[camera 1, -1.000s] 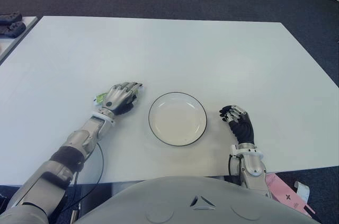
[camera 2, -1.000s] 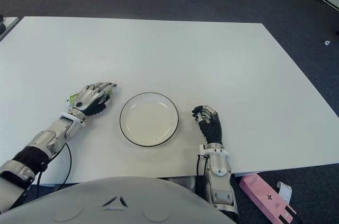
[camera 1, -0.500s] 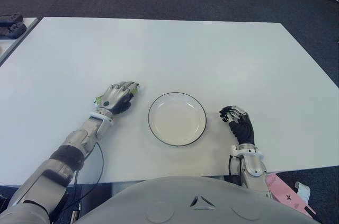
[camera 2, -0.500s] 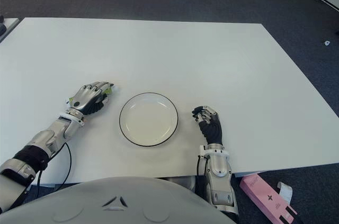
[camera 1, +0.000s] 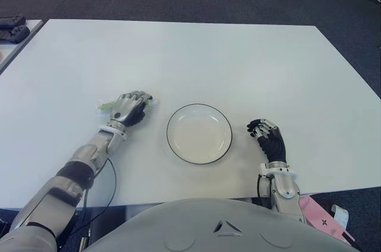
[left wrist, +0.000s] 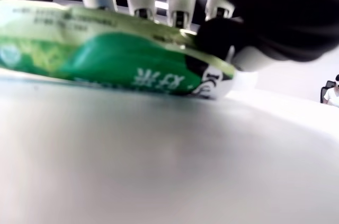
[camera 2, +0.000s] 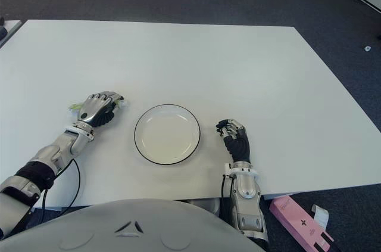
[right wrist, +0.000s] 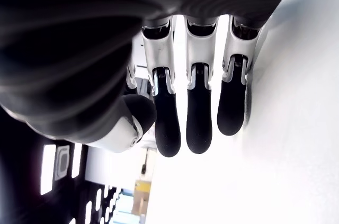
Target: Put the toothpaste on the table into the plate.
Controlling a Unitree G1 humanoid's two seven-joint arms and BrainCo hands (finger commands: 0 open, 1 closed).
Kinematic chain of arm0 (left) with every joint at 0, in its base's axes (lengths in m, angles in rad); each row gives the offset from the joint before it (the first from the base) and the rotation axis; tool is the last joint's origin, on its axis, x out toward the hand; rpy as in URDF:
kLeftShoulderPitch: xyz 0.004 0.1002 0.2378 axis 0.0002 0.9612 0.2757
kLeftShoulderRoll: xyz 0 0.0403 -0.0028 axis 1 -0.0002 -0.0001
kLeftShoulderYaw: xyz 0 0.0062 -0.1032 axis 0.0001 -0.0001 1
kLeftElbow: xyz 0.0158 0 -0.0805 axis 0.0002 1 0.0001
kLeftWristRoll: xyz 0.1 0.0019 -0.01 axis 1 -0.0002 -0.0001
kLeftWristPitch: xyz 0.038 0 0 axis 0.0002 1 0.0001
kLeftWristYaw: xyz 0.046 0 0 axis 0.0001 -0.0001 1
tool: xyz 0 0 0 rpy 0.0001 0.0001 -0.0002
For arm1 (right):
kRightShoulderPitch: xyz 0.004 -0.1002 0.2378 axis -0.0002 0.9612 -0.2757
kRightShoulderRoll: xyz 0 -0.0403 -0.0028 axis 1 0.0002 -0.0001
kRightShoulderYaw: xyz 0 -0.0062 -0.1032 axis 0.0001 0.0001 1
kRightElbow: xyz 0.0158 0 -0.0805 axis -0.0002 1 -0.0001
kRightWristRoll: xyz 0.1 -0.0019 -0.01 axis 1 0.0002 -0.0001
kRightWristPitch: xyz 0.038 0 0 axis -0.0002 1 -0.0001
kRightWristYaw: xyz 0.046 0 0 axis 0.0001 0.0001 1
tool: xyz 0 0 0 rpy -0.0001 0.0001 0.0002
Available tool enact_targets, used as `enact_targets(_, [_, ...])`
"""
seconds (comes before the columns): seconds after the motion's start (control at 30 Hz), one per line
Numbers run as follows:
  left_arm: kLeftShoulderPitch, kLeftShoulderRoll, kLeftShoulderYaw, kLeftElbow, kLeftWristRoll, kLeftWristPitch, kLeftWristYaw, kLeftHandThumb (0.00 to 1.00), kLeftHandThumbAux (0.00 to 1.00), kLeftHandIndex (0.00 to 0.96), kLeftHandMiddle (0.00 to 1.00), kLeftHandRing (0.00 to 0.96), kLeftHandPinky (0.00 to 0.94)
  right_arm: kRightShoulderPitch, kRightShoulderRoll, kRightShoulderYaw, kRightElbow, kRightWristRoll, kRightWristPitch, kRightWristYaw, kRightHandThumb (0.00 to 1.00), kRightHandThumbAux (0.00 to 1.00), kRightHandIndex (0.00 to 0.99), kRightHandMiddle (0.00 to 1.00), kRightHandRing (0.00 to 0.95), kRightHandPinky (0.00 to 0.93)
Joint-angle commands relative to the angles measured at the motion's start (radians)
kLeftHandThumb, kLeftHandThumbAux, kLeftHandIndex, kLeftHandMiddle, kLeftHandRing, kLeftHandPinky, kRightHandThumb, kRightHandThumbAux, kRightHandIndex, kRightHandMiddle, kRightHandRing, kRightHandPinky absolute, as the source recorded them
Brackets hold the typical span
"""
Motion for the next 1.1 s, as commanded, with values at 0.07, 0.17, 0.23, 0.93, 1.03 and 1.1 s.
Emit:
enact_targets(0.07, [0.069,0.002,-0.031,0.098,-0.008,0.027,-0.080,0.792,0.635,0.425,0.501,0.594,0.622,0.002,-0.002,0.001,0.004,-0.006,0.032,-0.001,0.703,0.730,0.425,0.488,0.467,0.454])
enact_targets(0.17, [0.068,0.005,-0.030,0.090,-0.014,0.042,-0.095,0.831,0.651,0.418,0.513,0.649,0.659,0.003,-0.001,0.000,0.000,-0.002,0.038,0.003,0.703,0.730,0.424,0.487,0.465,0.450])
enact_targets(0.23, [0.069,0.006,-0.029,0.083,-0.016,0.053,-0.099,0.840,0.655,0.415,0.522,0.672,0.679,0.003,-0.001,0.000,-0.001,0.000,0.040,0.004,0.703,0.730,0.424,0.486,0.464,0.449])
enact_targets(0.93, [0.090,0.008,0.005,-0.004,-0.058,0.155,-0.166,0.851,0.663,0.408,0.551,0.799,0.812,-0.005,0.000,-0.001,0.008,0.005,0.032,0.006,0.704,0.730,0.424,0.485,0.463,0.451])
enact_targets(1.03, [0.094,0.008,0.015,-0.021,-0.066,0.166,-0.178,0.850,0.665,0.403,0.548,0.818,0.828,-0.006,0.000,0.000,0.010,0.006,0.031,0.006,0.704,0.730,0.424,0.485,0.463,0.449])
enact_targets(1.1, [0.097,0.010,0.023,-0.038,-0.073,0.170,-0.187,0.850,0.667,0.401,0.548,0.828,0.835,-0.007,-0.001,0.000,0.012,0.006,0.029,0.007,0.703,0.730,0.424,0.485,0.462,0.448])
